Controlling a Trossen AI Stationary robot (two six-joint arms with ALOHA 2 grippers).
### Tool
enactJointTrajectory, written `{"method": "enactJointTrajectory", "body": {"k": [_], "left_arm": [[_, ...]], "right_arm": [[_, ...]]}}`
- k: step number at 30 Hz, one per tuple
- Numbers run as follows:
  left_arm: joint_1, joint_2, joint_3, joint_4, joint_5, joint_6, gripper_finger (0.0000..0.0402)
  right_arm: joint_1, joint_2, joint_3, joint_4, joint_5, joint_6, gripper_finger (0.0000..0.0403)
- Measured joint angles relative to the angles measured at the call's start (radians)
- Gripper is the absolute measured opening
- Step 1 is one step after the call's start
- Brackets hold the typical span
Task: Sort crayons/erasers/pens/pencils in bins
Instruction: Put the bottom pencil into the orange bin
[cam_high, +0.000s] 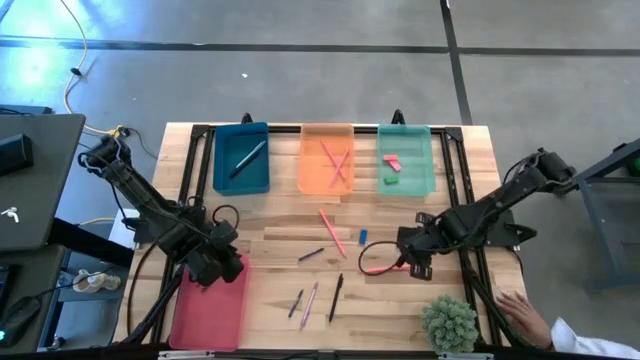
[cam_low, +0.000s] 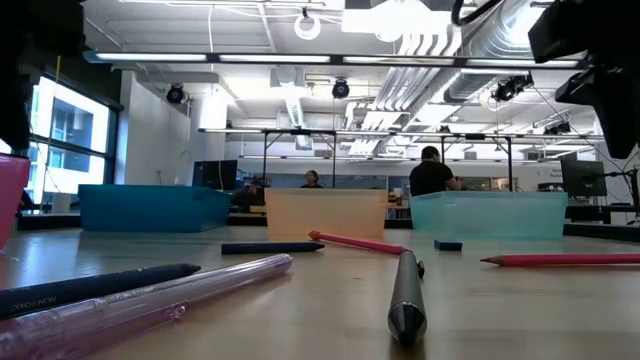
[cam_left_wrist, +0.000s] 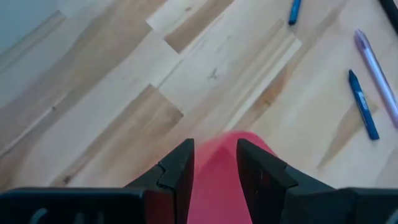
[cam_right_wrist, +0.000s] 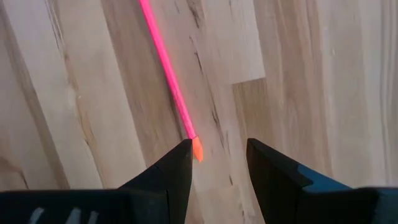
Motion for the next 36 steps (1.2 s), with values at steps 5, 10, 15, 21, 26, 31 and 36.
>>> {"method": "enactJointTrajectory", "body": {"k": [5, 10, 15, 21, 26, 31, 36], "left_arm": [[0.045, 0.0, 0.0, 0.032, 0.002, 0.042, 0.011], [0.064, 0.0, 0.0, 0.155, 0.005, 0.123, 0.011], [0.077, 0.0, 0.0, 0.274, 0.005, 0.199, 0.011], [0.077, 0.0, 0.0, 0.344, 0.009, 0.233, 0.011], [0.077, 0.0, 0.0, 0.349, 0.013, 0.232, 0.011], [0.077, 0.0, 0.0, 0.349, 0.013, 0.231, 0.011], [0.077, 0.0, 0.0, 0.349, 0.013, 0.23, 0.011]], "right_arm": [[0.052, 0.0, 0.0, 0.001, 0.058, 0.037, 0.0145], [0.081, 0.001, 0.0, 0.005, 0.064, 0.048, 0.0145], [0.101, 0.028, 0.0, 0.009, 0.085, 0.043, 0.0145], [0.122, 0.11, 0.0, 0.029, 0.069, 0.032, 0.0145], [0.138, 0.166, 0.0, 0.053, 0.021, 0.036, 0.0145], [0.141, 0.209, 0.0, 0.061, 0.008, 0.035, 0.0145], [0.141, 0.256, 0.0, 0.085, -0.018, -0.005, 0.0145]]}}
